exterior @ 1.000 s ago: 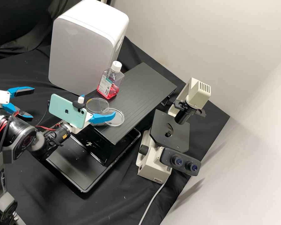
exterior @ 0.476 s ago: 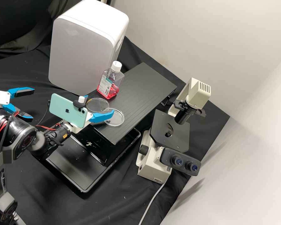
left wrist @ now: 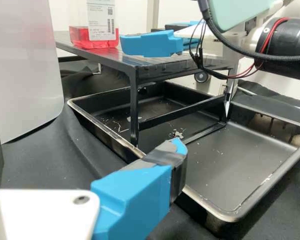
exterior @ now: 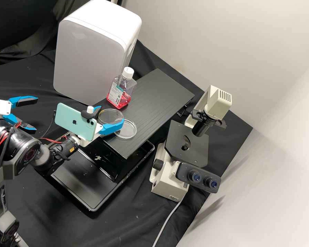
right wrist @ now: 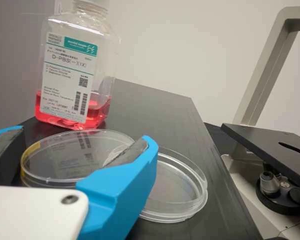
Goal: Place the lid on the petri dish
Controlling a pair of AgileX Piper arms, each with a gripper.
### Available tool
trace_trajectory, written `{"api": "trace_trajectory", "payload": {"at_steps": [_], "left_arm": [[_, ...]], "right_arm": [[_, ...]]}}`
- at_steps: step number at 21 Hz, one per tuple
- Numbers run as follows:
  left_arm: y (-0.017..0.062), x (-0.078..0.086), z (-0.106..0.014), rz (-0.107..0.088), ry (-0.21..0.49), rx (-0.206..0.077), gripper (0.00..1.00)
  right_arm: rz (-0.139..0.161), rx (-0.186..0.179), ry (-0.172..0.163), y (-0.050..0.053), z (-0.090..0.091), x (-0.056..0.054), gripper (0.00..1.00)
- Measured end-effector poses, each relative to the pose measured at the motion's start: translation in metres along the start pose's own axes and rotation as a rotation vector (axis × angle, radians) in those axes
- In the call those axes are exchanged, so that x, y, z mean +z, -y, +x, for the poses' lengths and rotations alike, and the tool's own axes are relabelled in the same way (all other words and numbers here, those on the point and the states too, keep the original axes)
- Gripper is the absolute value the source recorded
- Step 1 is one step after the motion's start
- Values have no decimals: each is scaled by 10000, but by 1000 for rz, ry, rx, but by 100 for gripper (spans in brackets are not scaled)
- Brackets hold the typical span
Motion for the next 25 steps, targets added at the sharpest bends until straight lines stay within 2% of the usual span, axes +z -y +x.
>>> {"api": "trace_trajectory", "payload": {"at_steps": [10, 15, 19, 25], "left_arm": [[18, -8, 5, -3, -11, -7, 100], [23, -11, 6, -6, -18, -8, 100], [13, -5, 18, -7, -16, -3, 100], [12, -5, 20, -7, -16, -2, 100]], "right_arm": [[-1, 7, 14, -22, 4, 37, 0], [4, 28, 36, -94, -25, 93, 0], [39, 53, 49, -189, -69, 155, 0], [98, 75, 81, -290, -97, 322, 0]]}}
